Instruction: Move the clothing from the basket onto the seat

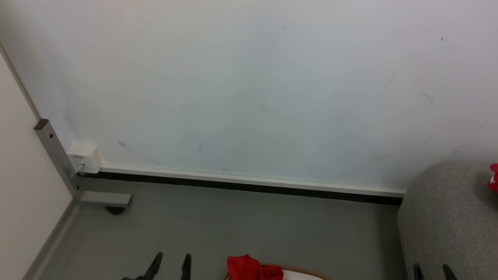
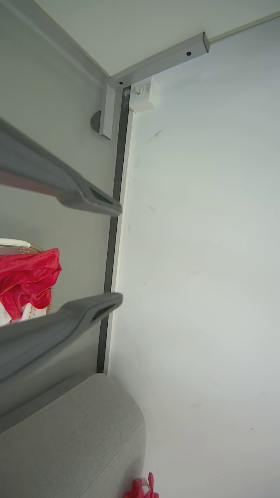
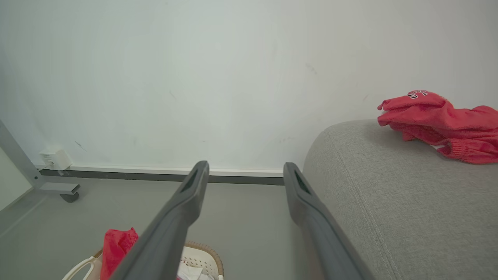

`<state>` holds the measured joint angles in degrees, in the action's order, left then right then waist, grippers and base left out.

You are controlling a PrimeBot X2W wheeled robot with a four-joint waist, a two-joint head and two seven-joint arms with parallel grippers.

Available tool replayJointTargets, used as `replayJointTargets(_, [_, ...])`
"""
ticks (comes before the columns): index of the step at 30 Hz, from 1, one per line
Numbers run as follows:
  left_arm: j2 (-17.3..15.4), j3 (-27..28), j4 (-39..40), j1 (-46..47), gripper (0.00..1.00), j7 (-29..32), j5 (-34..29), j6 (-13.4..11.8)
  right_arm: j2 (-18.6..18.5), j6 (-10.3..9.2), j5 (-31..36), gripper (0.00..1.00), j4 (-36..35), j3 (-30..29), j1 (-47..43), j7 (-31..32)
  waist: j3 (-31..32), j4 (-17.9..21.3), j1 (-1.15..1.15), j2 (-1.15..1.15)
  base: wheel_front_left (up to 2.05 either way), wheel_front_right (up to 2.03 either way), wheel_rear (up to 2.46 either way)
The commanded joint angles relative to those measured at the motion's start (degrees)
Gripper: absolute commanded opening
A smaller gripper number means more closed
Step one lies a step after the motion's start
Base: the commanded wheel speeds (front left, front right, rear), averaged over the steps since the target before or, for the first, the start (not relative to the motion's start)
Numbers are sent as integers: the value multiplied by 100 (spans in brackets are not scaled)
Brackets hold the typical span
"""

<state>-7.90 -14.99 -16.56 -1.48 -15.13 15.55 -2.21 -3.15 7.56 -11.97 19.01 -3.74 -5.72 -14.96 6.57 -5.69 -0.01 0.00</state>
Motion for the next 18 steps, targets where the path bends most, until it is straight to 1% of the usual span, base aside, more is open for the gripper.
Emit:
replayJointTargets(1, [26,53,-15,-57,100,-3,-65,37,8,-13,38,100,26,21,-19,-16,5,-2,1,0,0,0,0])
replayJointTargets(5, [131,197,-41,-59,100,-3,-211,162,21,-13,12,100,48,75,36,-16,2,32,1,0,0,0,0])
replayJointTargets(11, [245,416,-47,-60,100,-3,-361,268,25,-13,1,100,15,163,112,-16,-43,164,1,0,0,0,0])
replayJointTargets(18, [338,533,-35,113,100,-3,-537,394,19,-14,12,100,-203,281,266,-16,-169,516,1,0,0,0,0])
